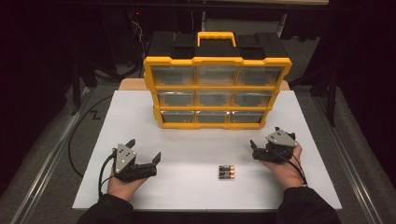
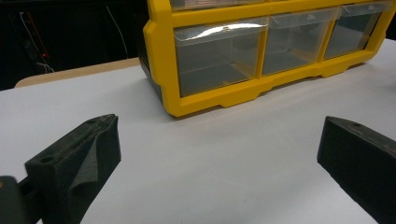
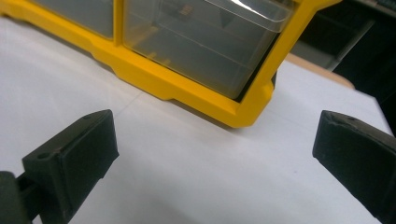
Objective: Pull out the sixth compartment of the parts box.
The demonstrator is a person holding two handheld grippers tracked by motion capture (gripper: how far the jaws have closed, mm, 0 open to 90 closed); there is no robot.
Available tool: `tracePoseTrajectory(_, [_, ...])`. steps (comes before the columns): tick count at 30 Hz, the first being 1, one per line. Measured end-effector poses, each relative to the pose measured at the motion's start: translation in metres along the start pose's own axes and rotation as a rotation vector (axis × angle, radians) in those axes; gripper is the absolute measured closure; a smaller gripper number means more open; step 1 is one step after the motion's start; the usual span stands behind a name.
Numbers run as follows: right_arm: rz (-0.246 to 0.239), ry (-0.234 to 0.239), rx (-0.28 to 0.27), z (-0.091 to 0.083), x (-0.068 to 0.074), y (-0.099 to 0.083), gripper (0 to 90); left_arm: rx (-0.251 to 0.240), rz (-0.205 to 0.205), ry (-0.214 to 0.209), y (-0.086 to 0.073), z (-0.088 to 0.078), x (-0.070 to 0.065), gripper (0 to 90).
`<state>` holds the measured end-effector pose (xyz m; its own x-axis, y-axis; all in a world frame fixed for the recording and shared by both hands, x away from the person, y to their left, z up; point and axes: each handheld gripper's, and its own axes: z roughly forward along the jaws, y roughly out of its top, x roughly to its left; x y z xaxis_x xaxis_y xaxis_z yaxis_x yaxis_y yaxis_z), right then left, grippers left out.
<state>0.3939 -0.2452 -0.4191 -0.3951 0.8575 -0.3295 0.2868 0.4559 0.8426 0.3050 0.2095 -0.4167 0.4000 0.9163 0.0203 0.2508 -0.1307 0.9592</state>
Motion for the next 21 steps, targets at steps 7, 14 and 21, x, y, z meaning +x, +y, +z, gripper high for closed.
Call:
tracePoseTrajectory(7, [-0.131,-0.045,-0.007,-0.005,0.004,0.001,1.3,0.005,0.001,-0.006,0.0,0.001,-0.001,0.3])
tracePoseTrajectory(14, [-0.209,-0.063,-0.001,-0.006,0.006,0.0,1.4,0.008,0.004,-0.012,-0.001,0.002,-0.002,0.3])
tracePoseTrajectory(21, [-0.31,-0.102,0.009,-0.007,0.011,0.002,1.4,0.006,0.005,-0.015,-0.001,0.002,-0.002,0.3])
